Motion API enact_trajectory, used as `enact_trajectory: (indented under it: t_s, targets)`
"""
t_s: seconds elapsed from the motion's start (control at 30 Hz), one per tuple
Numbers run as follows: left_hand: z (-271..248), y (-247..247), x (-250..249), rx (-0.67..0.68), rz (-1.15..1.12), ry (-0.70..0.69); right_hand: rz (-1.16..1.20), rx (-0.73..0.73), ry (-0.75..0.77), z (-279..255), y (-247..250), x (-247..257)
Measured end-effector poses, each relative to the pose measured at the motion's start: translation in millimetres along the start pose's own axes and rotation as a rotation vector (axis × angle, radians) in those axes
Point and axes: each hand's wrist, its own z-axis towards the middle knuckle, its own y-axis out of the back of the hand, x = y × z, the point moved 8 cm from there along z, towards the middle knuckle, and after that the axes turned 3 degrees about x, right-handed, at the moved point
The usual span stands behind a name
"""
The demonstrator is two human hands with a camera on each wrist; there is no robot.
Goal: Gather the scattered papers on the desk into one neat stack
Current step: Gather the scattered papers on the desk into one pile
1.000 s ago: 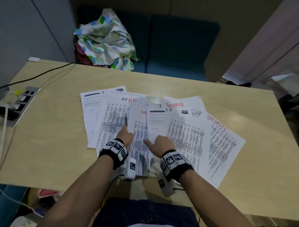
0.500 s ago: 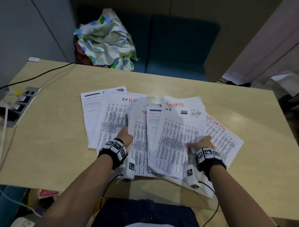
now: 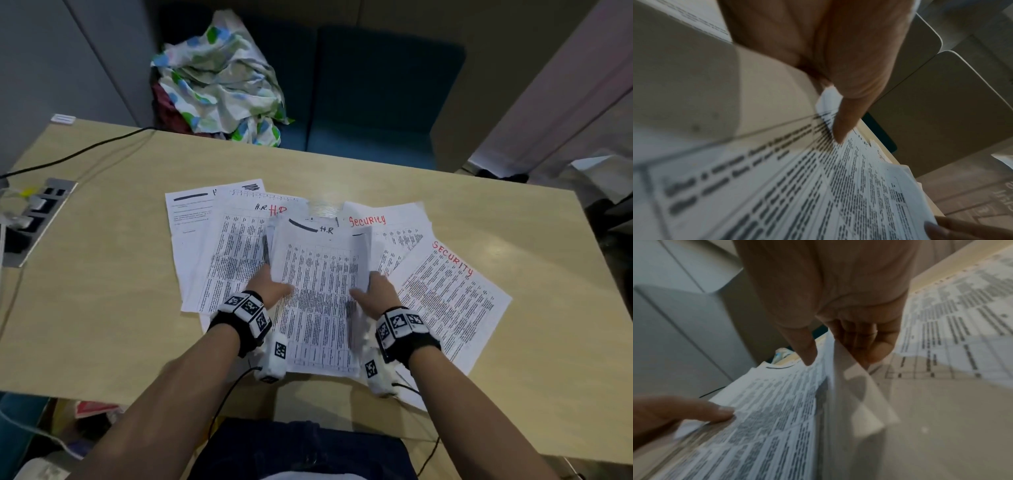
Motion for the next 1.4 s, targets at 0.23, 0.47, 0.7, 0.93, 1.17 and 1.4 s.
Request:
enact_trajectory:
  t_s: [0.23, 0.47, 0.7, 0.93, 1.17, 1.4]
  targets:
    - [5.2, 1.8, 2.6, -0.043, 0.084, 0.056, 0.051, -0.391, -0.555, -22.7, 85.8, -94.8]
    - [11.6, 1.1, 5.3, -0.039, 0.100, 0.075, 0.150, -0.345, -0.883, -52.2, 93.9, -156.8]
    - [12.4, 0.9, 7.9, -0.048, 0.108, 0.060, 0.154, -0.479, -0.575, -34.9, 112.2, -141.1]
    - [14.8, 1.7, 14.3, -0.085, 0.105, 0.054, 0.198, -0.411, -0.487, -39.4, 118.7, -137.1]
    - [12.4, 1.2, 12.2, -0.106, 0.139, 0.048, 0.352, -0.321, -0.584, -54.9, 72.8, -137.2]
    - [9.9, -1.3, 11.4, -0.072, 0.191, 0.024, 0.097, -0.260, -0.417, -41.3, 65.2, -120.8]
